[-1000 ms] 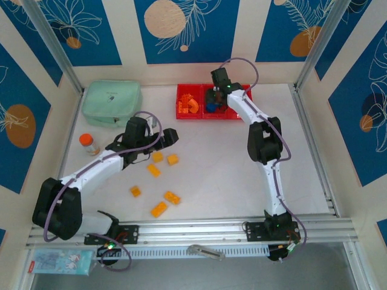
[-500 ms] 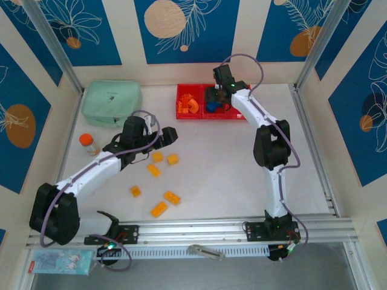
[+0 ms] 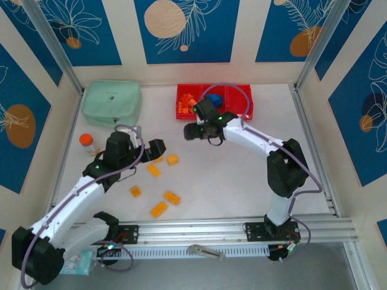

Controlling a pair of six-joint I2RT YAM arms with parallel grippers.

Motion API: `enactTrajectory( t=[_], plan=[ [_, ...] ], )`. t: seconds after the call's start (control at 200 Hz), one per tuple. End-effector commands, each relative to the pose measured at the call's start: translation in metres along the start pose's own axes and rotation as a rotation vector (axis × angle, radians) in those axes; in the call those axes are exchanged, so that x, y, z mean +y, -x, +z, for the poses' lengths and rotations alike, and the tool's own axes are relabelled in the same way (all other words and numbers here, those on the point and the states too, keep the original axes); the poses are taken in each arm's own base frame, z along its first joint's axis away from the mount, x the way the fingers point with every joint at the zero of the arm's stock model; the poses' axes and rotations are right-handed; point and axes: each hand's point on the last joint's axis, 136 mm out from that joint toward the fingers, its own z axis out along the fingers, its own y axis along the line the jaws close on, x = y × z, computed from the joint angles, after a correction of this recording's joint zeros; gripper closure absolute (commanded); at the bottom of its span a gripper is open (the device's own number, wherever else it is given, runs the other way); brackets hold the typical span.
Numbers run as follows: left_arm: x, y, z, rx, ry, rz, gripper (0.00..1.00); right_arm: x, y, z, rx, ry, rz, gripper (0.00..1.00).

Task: Sort the legos into containers by color
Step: Pick up the lego from the center of the table.

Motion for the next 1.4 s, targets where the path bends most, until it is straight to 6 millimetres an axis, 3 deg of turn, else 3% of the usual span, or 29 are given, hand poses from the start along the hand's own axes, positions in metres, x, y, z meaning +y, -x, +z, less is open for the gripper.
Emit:
enactTrajectory(
  t=[0.0, 0.15, 0.35, 0.67, 0.86, 1.11, 1.395],
  plan=[
    [0.025, -0.017, -0.013, 0.006, 0.091, -0.021, 0.01, 0.034, -0.032, 0.01, 0.058, 0.069, -0.006, 0.23],
    [0.039, -0.025, -0.03, -0.03, 0.129, -0.048, 0.01, 0.072, -0.061, 0.031, 0.115, 0.112, -0.075, 0.19],
    [0.052, -0.03, -0.044, -0.065, 0.172, -0.064, 0.01, 0.092, -0.077, 0.058, 0.151, 0.08, -0.133, 0.18],
    [0.054, -0.03, -0.042, -0.07, 0.175, -0.076, 0.01, 0.085, -0.073, 0.097, 0.153, -0.029, -0.199, 0.21],
    [0.053, -0.029, -0.037, -0.07, 0.164, -0.084, 0.01, 0.081, -0.07, 0.109, 0.15, -0.054, -0.219, 0.35],
    [0.05, -0.029, -0.034, -0.058, 0.153, -0.082, 0.01, 0.079, -0.066, 0.102, 0.146, -0.051, -0.211, 0.55],
    [0.035, -0.022, -0.03, -0.048, 0.104, -0.069, 0.01, 0.068, -0.041, 0.06, 0.076, 0.007, -0.128, 0.67]
  ],
)
